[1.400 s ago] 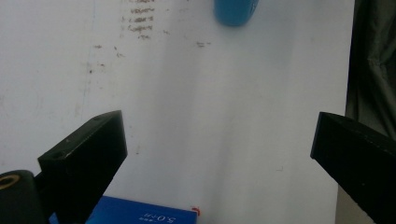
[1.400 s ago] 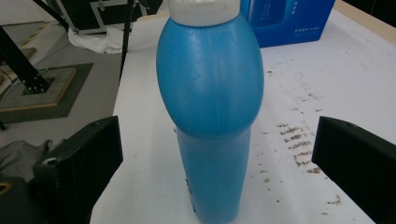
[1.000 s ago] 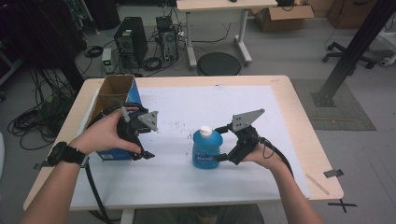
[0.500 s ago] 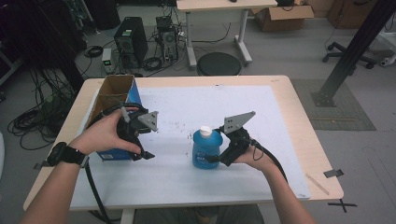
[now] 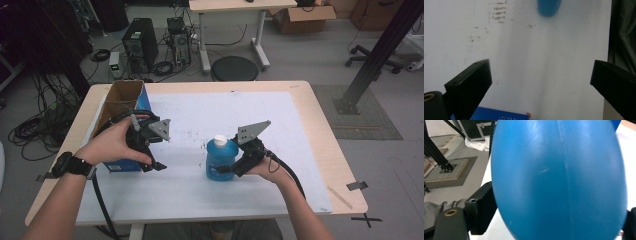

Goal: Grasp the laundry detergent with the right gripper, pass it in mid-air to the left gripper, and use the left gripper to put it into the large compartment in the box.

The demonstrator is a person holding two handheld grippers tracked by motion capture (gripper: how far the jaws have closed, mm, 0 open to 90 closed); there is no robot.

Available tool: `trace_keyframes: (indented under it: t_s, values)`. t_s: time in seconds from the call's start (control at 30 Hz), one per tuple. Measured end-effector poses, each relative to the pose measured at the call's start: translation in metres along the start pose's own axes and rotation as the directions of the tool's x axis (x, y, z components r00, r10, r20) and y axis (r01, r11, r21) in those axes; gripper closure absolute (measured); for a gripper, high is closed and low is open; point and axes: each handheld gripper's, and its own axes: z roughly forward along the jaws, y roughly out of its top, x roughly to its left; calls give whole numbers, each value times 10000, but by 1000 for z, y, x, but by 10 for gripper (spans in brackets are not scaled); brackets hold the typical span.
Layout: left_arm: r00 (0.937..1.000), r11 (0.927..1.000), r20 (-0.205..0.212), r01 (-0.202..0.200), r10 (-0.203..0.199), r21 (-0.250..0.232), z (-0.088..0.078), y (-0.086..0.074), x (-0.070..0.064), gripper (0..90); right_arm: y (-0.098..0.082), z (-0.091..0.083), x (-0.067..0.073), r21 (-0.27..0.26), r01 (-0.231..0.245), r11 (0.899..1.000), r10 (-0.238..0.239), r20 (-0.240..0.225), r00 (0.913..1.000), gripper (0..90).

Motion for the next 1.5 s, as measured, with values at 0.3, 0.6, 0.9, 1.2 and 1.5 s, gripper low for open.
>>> trace_keyframes:
  t_s: [0.3,0.6,0.9,1.2,1.5]
  values:
    - [10000,10000,16,-13,13,26,0,0,0,43,0,1,-1,-110,30,9999,-31,-60,10000,241]
    - [10000,10000,26,-12,12,26,0,0,0,43,0,-1,-1,-176,55,9998,-54,36,10000,263]
    - [10000,10000,43,-44,44,19,0,0,0,44,-1,-2,-1,-170,166,9997,-166,1,9999,316]
    - [10000,10000,72,-54,54,-9,1,0,0,45,-4,-3,-2,-220,160,9996,-159,58,9999,345]
    - [10000,10000,65,-34,34,-3,1,1,1,45,-6,-4,-2,-227,269,9994,-264,204,9994,405]
